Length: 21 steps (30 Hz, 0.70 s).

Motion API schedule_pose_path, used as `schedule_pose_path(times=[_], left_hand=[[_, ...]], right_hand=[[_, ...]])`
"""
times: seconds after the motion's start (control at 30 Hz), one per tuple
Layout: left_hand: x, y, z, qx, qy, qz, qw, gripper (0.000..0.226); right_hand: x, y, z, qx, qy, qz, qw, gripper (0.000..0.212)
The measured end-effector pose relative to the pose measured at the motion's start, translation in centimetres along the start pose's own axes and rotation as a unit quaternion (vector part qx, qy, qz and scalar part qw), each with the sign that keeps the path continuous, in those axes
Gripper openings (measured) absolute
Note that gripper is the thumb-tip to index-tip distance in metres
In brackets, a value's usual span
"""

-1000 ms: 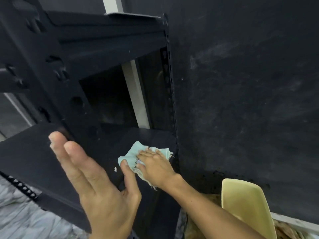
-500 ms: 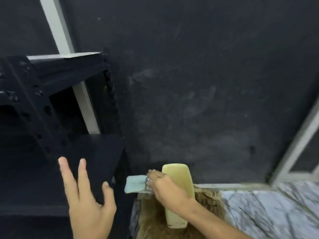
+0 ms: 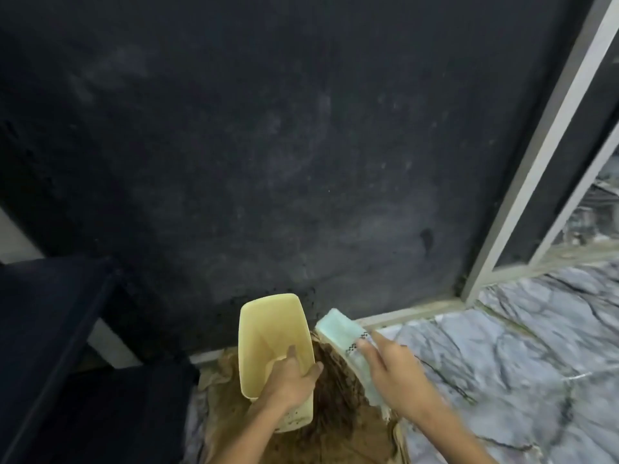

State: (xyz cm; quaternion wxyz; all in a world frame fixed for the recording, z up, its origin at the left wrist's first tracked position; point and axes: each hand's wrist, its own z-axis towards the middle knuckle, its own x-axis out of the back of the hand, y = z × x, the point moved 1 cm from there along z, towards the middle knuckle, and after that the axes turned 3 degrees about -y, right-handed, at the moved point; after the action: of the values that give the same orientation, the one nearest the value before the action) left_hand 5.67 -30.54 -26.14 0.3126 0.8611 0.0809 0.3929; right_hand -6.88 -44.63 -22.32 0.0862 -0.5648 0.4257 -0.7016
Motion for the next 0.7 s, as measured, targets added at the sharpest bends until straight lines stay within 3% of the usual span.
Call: schedule_pose_path(times=[0.13, 0.23, 0.3, 0.43, 0.53, 0.6, 0.7], left_hand=[[-2.5, -0.8, 6.3, 0.048, -0.026, 0.038, 0.998, 0.069], [-3.9, -1.8, 8.1, 0.063, -0.053, 0.052, 0.995, 0.046], [-3.7, -2.2, 7.8, 0.053, -0.055, 0.055, 0.996, 0.045], [-0.3, -4.8, 5.1, 0.061, 0.008, -0.017, 0.998, 0.042], [1.0, -7.7, 3.0, 0.054, 0.019, -0.134, 0.989, 0.041], [0.2, -9.1, 2.2, 0.054, 0.018, -0.2, 0.978, 0.041], [-1.5, -10.2, 1.7, 0.048, 0.018, -0.273, 0.961, 0.044]], right_hand=[[-2.2, 4.9, 1.2, -0.042, 0.019, 0.071, 0.996, 0.032], [-4.1, 7.8, 1.6, -0.084, 0.035, 0.125, 0.988, 0.037], [-4.9, 8.5, 1.9, -0.098, 0.03, 0.166, 0.981, 0.038], [-3.7, 6.8, 1.8, -0.031, 0.059, 0.282, 0.957, 0.029], [-2.8, 4.9, 1.2, 0.029, 0.122, 0.392, 0.912, 0.026], [-4.7, 4.4, 1.2, 0.047, 0.101, 0.42, 0.901, 0.027], [-10.7, 4.8, 1.9, 0.043, -0.021, 0.397, 0.917, 0.03]])
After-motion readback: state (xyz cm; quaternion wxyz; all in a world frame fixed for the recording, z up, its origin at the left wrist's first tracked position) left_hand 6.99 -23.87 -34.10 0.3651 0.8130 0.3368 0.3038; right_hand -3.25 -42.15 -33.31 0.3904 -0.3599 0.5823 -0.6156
